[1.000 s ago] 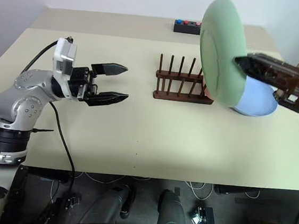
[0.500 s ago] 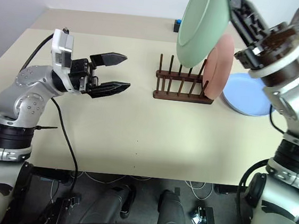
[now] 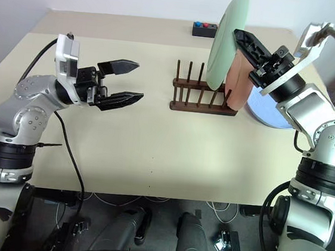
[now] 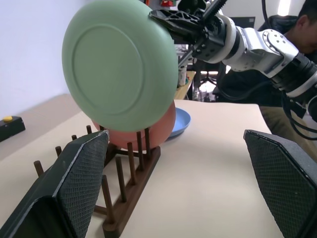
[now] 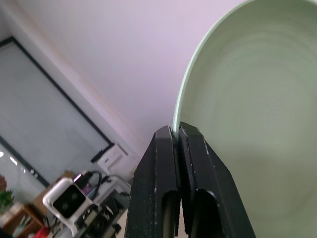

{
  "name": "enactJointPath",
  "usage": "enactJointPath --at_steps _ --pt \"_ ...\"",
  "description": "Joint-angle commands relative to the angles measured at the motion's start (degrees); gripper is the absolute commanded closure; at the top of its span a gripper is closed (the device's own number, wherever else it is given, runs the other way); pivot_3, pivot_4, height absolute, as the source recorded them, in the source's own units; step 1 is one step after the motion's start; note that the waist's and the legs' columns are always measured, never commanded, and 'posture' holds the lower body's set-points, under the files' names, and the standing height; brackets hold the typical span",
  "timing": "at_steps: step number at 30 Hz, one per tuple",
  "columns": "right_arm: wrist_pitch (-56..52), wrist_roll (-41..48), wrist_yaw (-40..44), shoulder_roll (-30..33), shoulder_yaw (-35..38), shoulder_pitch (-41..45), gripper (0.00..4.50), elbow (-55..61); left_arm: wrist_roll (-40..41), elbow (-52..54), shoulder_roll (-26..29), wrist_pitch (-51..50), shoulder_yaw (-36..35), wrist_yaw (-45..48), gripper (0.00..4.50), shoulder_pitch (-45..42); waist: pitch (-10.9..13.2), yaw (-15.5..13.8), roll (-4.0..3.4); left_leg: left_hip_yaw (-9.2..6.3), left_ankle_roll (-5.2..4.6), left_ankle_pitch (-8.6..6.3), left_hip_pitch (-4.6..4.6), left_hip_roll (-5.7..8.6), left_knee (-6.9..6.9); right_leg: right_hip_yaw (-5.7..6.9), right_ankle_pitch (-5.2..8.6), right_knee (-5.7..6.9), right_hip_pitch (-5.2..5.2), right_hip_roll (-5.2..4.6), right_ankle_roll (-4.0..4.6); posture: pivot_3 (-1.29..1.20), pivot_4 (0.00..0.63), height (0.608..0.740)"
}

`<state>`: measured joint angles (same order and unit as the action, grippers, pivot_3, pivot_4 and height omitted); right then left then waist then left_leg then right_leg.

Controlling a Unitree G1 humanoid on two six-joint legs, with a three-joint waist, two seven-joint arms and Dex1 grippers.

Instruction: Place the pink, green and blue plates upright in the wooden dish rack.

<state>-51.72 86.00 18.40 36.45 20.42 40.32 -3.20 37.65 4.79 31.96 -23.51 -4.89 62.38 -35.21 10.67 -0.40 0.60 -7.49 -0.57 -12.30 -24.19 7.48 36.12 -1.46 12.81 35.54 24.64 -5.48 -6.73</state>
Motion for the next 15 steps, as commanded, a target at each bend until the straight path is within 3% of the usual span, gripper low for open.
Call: enactJointPath --at_steps 1,15 --pt "-1.12 -2.01 3.79 0.59 0.2 -0.12 4.48 1.43 0.04 1.82 0.39 1.14 -0.8 0.29 0.0 -0.18 0.0 0.0 0.0 0.0 0.0 0.0 0.0 0.0 0.0 0.0 0.0 0.0 0.0 0.0 0.0 0.0 0.15 0.74" --pt "-4.18 -14.29 16.2 3.28 -0.74 3.87 4.48 -7.88 0.63 2.69 0.82 0.95 -1.48 0.3 0.0 0.52 0.0 0.1 -0.01 0.02 0.01 0.0 0.0 0.0 0.01 -0.01 -0.01 0.02 0.01 0.0 0.01 0.0 0.15 0.74"
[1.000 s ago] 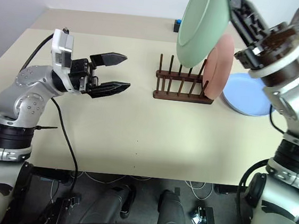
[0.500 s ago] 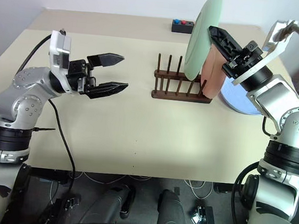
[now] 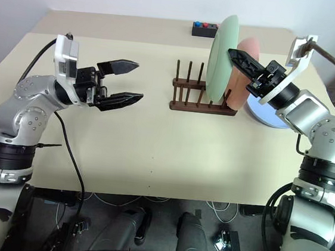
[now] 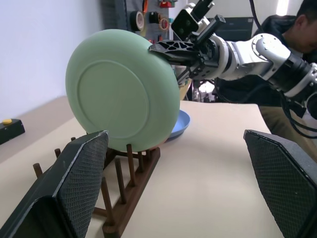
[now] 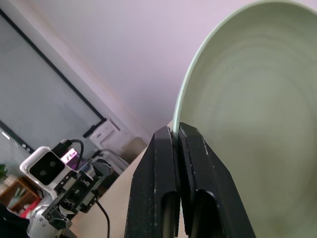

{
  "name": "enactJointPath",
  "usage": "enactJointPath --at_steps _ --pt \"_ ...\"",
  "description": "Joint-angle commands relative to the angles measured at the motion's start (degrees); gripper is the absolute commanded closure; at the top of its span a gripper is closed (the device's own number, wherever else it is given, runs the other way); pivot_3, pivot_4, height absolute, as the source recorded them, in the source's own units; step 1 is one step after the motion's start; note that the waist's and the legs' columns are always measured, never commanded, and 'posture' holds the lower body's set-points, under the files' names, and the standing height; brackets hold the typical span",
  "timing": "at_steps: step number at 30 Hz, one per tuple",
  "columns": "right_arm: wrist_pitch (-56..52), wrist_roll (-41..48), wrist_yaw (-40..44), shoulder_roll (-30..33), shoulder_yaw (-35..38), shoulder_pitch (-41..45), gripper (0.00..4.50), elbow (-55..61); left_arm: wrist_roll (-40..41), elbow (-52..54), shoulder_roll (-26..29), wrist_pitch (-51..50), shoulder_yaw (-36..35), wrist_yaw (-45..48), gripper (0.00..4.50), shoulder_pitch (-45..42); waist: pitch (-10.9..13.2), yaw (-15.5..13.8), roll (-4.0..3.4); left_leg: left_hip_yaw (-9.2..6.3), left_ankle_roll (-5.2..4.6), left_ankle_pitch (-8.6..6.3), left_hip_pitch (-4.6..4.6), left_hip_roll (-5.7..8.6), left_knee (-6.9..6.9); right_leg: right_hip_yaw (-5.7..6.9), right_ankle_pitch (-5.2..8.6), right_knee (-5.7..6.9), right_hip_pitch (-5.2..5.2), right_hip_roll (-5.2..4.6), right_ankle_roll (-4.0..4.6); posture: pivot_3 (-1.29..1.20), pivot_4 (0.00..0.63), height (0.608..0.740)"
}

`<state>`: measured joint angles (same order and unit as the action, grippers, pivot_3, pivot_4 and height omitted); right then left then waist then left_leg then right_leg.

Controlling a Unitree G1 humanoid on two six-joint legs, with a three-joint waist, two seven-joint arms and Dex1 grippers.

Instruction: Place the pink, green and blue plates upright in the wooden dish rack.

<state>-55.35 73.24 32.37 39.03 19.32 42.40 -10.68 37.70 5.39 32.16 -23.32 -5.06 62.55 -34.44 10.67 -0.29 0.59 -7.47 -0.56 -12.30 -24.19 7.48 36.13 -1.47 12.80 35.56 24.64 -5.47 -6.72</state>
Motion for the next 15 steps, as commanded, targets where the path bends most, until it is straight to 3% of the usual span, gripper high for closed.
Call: enactJointPath --at_steps 1,12,15 --pt "-0.51 -2.38 2.74 0.45 0.1 2.04 4.48 -0.55 0.6 2.14 0.67 0.74 -1.32 0.14 0.0 -0.19 0.0 0.0 0.0 0.0 0.0 0.0 0.0 0.0 0.0 0.0 0.0 0.0 0.0 0.0 0.0 0.0 0.15 0.74" --pt "-1.26 -8.88 6.63 -1.04 -0.45 5.69 4.48 -4.95 0.71 3.14 0.61 0.51 -1.39 -0.52 0.0 0.31 0.0 0.02 0.0 0.0 0.02 0.01 0.0 0.0 0.01 0.0 -0.01 0.01 0.0 0.0 0.0 0.0 0.15 0.74" --pt "-2.85 -8.67 7.46 -1.06 0.04 5.75 3.62 -4.55 0.65 3.49 0.72 0.44 -1.46 -0.71 0.0 0.68 0.0 0.02 0.0 0.0 0.02 0.01 0.0 0.0 0.0 0.0 -0.01 0.01 0.0 0.0 0.0 0.0 0.15 0.74"
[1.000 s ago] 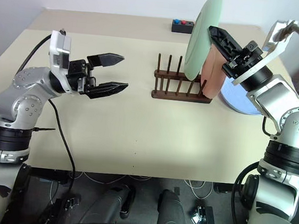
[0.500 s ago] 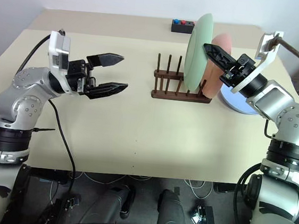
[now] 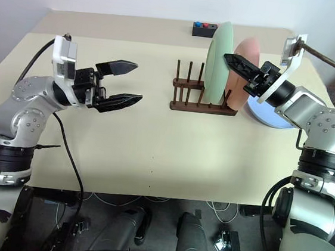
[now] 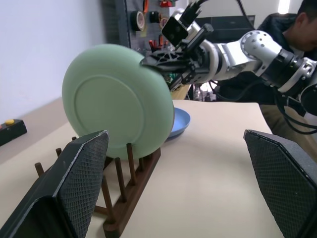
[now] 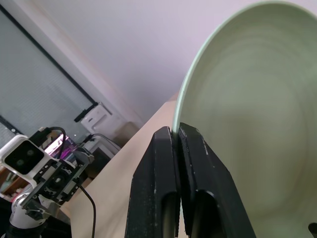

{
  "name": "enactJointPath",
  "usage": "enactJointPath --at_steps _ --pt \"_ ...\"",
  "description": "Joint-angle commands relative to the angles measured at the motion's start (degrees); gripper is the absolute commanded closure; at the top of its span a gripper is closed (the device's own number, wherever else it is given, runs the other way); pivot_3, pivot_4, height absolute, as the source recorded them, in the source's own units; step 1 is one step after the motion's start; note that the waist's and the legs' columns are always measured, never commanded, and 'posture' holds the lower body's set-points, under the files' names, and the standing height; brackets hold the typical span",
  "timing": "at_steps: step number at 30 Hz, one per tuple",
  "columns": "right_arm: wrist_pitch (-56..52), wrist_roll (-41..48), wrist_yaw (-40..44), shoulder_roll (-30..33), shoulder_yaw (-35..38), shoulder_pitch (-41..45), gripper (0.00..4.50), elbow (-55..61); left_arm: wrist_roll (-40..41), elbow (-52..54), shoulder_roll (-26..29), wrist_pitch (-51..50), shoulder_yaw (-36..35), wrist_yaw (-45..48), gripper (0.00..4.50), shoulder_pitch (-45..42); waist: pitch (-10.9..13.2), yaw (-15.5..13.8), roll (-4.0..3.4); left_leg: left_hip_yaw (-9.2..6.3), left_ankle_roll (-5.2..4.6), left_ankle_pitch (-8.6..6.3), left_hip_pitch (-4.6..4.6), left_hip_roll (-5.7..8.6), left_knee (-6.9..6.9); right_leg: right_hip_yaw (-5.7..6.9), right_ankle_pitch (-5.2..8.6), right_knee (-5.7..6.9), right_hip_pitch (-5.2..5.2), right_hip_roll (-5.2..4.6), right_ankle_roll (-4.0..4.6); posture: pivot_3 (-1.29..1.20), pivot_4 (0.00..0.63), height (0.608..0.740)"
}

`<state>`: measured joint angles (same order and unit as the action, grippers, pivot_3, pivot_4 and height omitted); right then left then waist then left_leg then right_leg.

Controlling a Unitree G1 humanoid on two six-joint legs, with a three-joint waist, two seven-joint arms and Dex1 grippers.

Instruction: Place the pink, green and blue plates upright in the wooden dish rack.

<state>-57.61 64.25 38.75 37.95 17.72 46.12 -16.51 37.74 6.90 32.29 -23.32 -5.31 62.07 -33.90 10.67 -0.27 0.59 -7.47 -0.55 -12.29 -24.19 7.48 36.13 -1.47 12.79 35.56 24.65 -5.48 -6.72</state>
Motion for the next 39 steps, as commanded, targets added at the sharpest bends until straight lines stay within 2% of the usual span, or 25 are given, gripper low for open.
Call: enactJointPath --at_steps 1,7,21,26,28,31,33,36,39 --pt "-0.46 -0.04 0.75 -0.12 1.84 2.11 3.22 1.33 0.64 2.06 0.59 0.36 -1.24 -0.31 0.0 0.19 0.0 0.0 0.0 0.0 0.0 0.0 0.0 0.0 0.0 0.0 0.0 0.0 0.0 0.0 0.0 0.0 0.15 0.74" --pt "1.06 -2.46 1.12 0.19 2.02 2.2 0.08 2.98 0.95 2.47 0.64 -0.02 -1.26 -0.61 0.0 0.4 0.0 0.01 0.0 0.0 0.0 0.0 0.0 0.0 0.0 0.0 0.0 0.01 0.0 0.0 0.0 0.0 0.15 0.74" --pt "4.34 -4.53 0.21 1.49 6.04 0.6 0.03 10.05 1.03 2.05 0.45 -0.4 -0.64 -0.46 0.0 -0.21 0.0 0.01 0.0 0.0 0.02 0.01 0.0 0.0 0.01 0.0 0.0 0.03 0.01 0.0 0.0 0.0 0.15 0.74" --pt "3.34 -0.18 7.24 7.75 12.04 -3.77 0.03 16.54 0.85 2.19 0.58 -0.44 -0.52 -0.15 0.0 -0.26 0.0 -0.53 0.0 0.0 0.01 0.0 -0.01 0.0 0.0 0.01 0.0 0.01 0.01 0.0 0.0 0.0 0.15 0.74" --pt "3.32 -0.75 12.15 11.57 12.74 -9.25 0.03 20.51 0.62 2.49 0.51 -0.47 -0.33 -0.3 0.0 -0.13 0.0 -0.59 0.0 -0.01 -0.01 -0.01 -0.01 0.01 0.0 0.03 0.0 -0.03 -0.02 -0.01 0.0 0.0 0.15 0.74" --pt "12.04 -15.47 23.22 23.25 6.96 -26.1 0.03 26.74 0.13 4.23 -1.3 -1.89 1.74 -2.89 0.0 0.71 -0.03 -0.66 0.01 -0.02 -0.06 -0.05 0.01 0.01 0.03 0.09 0.0 -0.1 -0.11 -0.01 -0.02 0.0 0.15 0.74" --pt "18.27 -22.72 26.69 28.21 5.03 -32.74 0.03 26.35 -2.96 6.24 -3.15 -0.42 5.07 -4.94 0.0 1.82 -0.06 -0.46 -0.04 0.07 -0.08 -0.06 0.05 0.05 0.07 0.06 -0.02 -0.09 -0.15 0.0 -0.07 0.0 0.15 0.74" --pt "23.13 -28.77 27.57 31.34 3.07 -35.27 0.03 24.44 -6.2 6.54 -4.55 -0.9 8.63 -6.89 0.0 1.78 -0.03 0.24 -0.17 0.54 -0.1 -0.06 0.24 -0.01 0.11 -0.16 -0.1 -0.05 -0.19 -0.13 -0.13 0.0 0.15 0.74" --pt "28.41 -37.07 24.26 31.66 -1.7 -33.86 0.03 21.52 -9.24 6.8 -5.94 1.25 10.41 -8.84 0.0 1.47 -0.04 1.03 -0.15 0.89 -0.1 -0.08 0.52 -0.29 0.04 -0.19 -0.14 -0.06 -0.25 -0.14 0.0 0.0 0.15 0.74"
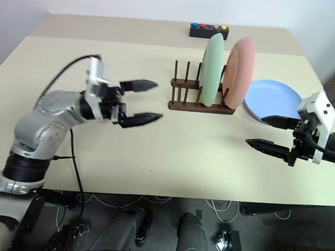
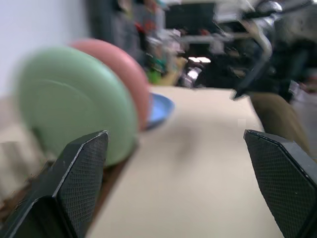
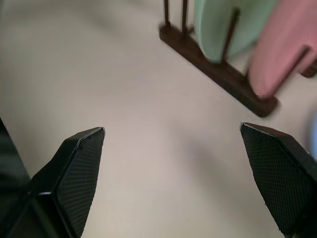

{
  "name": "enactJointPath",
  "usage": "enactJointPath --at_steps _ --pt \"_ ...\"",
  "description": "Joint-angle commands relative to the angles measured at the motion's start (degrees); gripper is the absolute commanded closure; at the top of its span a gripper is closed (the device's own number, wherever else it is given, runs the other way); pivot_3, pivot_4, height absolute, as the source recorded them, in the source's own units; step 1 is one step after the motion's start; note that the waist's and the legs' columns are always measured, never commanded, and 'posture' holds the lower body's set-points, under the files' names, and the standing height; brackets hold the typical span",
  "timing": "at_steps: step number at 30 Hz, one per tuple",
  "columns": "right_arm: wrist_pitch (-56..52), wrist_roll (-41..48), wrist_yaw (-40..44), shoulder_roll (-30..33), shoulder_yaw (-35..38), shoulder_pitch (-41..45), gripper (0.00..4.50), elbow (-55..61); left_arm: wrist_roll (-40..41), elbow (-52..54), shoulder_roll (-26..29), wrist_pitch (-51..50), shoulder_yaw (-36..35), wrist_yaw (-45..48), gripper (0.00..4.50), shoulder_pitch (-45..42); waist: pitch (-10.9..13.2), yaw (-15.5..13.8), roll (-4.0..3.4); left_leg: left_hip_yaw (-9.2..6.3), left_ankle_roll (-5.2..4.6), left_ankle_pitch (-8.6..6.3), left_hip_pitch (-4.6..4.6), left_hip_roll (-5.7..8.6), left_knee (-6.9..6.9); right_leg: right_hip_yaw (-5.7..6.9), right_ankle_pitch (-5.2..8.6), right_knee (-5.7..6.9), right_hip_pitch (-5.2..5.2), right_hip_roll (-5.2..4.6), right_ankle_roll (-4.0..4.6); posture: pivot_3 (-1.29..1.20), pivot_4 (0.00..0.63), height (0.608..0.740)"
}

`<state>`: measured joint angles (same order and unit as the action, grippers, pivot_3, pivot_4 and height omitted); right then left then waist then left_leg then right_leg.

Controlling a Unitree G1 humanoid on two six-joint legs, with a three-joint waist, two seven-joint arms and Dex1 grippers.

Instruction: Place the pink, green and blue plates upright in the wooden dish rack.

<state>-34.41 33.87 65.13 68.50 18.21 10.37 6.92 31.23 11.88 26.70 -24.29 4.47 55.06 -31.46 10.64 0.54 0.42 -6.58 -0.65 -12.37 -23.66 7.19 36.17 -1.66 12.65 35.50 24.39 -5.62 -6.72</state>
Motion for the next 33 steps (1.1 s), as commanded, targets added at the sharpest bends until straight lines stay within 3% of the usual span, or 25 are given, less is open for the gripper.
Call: enactJointPath --at_steps 1,3,8,14,19,22,29,33 --pt "7.56 -10.53 -3.79 0.96 -4.69 2.65 0.03 -3.39 -3.55 2.48 -0.13 2.23 1.92 -1.36 0.0 -1.09 -0.01 0.31 0.02 0.07 0.01 -0.01 0.09 -0.07 -0.04 0.01 -0.01 -0.03 -0.05 0.01 0.02 0.0 0.15 0.74" --pt "13.31 -18.21 -8.54 -1.77 -9.9 6.8 0.03 -8.76 -8.09 2.25 -0.54 3.05 5.57 -2.76 0.0 -1.7 -0.01 0.3 0.03 0.14 -0.01 -0.02 0.15 -0.1 -0.1 0.01 -0.01 -0.04 -0.06 0.01 0.02 0.0 0.15 0.74" --pt "25.18 -29.0 -13.09 -7.54 -17.5 14.69 0.03 -21.87 -7.57 5.32 -5.16 -5.22 9.82 -7.69 0.0 -2.55 0.01 -0.16 0.05 0.17 -0.03 -0.02 0.12 -0.07 -0.06 0.01 -0.04 -0.06 -0.05 0.03 -0.02 0.0 0.15 0.74" --pt "30.78 -34.0 -15.6 -12.93 -20.8 23.31 0.03 -36.3 -7.5 6.24 -7.37 -9.47 10.79 -10.25 0.0 -2.83 0.01 0.02 0.04 0.16 -0.02 -0.02 0.13 -0.04 -0.08 0.02 -0.07 -0.03 -0.04 0.08 -0.07 0.0 0.15 0.74" --pt "28.26 -34.36 -15.52 -17.8 -21.15 29.34 0.03 -45.25 -7.14 5.38 -7.01 -12.12 11.47 -8.61 0.0 -3.87 0.01 0.25 0.02 0.17 -0.01 -0.01 0.17 -0.05 -0.11 0.01 -0.07 0.01 -0.04 0.11 -0.06 0.0 0.15 0.74" --pt "27.46 -35.09 -14.89 -19.17 -21.54 31.15 0.85 -49.16 -7.75 5.83 -7.48 -10.8 11.63 -8.5 0.0 -3.81 0.01 0.14 0.02 0.16 0.0 -0.01 0.17 -0.04 -0.1 0.01 -0.07 0.01 -0.04 0.1 -0.06 0.0 0.15 0.74" --pt "29.44 -38.78 -17.82 -20.19 -22.68 33.13 4.32 -54.31 -7.2 5.86 -7.36 -11.46 11.05 -8.46 0.0 -4.09 0.01 0.11 0.02 0.15 0.02 0.0 0.17 0.0 -0.09 0.01 -0.08 0.01 -0.05 0.09 -0.07 0.0 0.15 0.74" --pt "27.6 -37.65 -16.8 -19.21 -20.99 32.95 4.42 -52.44 -7.18 5.54 -7.28 -10.74 10.59 -8.22 0.0 -4.04 0.0 0.14 0.02 0.14 0.02 0.0 0.19 -0.02 -0.1 0.01 -0.08 0.03 -0.06 0.1 -0.07 0.0 0.15 0.74"
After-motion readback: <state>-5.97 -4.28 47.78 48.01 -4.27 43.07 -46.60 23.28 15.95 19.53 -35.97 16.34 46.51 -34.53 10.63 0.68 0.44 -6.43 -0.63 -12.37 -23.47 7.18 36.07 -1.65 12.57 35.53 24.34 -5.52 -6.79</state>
